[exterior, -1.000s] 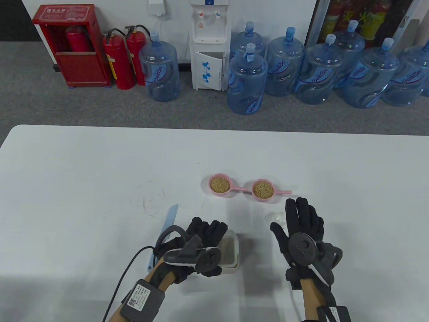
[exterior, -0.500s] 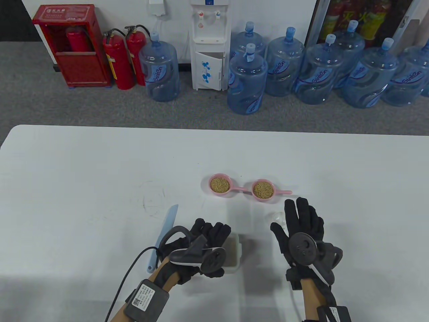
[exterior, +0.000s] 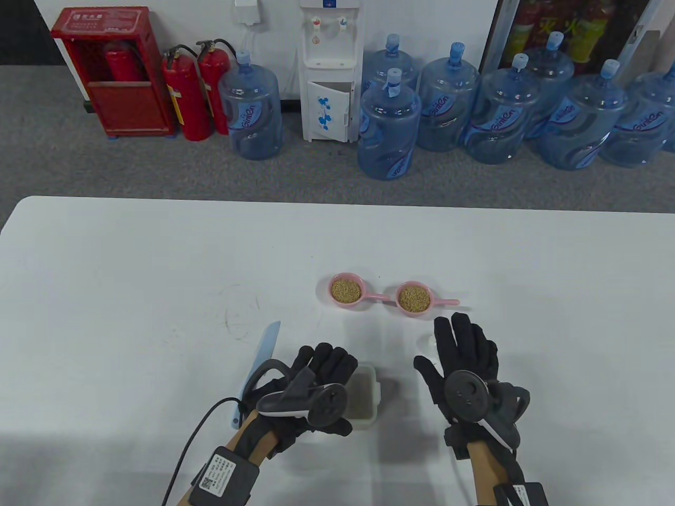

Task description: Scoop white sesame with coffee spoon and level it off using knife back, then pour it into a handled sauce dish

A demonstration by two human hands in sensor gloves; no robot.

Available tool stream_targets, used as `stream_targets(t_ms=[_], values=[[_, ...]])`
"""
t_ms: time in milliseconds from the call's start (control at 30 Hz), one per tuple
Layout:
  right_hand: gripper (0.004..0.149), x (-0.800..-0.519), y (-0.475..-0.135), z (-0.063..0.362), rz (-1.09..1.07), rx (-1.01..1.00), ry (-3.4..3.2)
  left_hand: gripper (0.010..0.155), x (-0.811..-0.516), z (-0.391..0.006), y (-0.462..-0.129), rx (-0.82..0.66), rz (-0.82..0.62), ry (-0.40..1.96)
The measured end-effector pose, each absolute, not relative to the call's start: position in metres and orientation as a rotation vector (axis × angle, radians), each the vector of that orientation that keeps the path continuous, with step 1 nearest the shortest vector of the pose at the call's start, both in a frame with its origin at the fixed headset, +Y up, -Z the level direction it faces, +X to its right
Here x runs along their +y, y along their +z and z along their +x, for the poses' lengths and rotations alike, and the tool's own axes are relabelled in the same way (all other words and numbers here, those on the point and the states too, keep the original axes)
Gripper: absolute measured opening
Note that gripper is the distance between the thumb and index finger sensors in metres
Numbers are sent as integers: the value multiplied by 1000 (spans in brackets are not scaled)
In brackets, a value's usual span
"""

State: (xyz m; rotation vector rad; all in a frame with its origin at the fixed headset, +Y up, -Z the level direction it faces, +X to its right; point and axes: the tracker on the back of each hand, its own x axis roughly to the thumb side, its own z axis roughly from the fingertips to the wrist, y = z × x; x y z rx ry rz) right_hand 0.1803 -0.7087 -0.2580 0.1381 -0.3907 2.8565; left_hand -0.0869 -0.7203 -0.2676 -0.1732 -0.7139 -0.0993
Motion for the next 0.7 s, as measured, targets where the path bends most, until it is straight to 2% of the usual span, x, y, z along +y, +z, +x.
stream_targets(t_ms=[300,533,700], values=[[75,-718,-244,110,643,-195,2950,80,-714,-124,-244,-663,12,-84],[74,-730,-241,91,778,-51,3016,72,-715,-138,-247,-617,1,-79],[74,-733,-243,92,775,-6,2998,70,-720,-135,-250,-535,-33,48]])
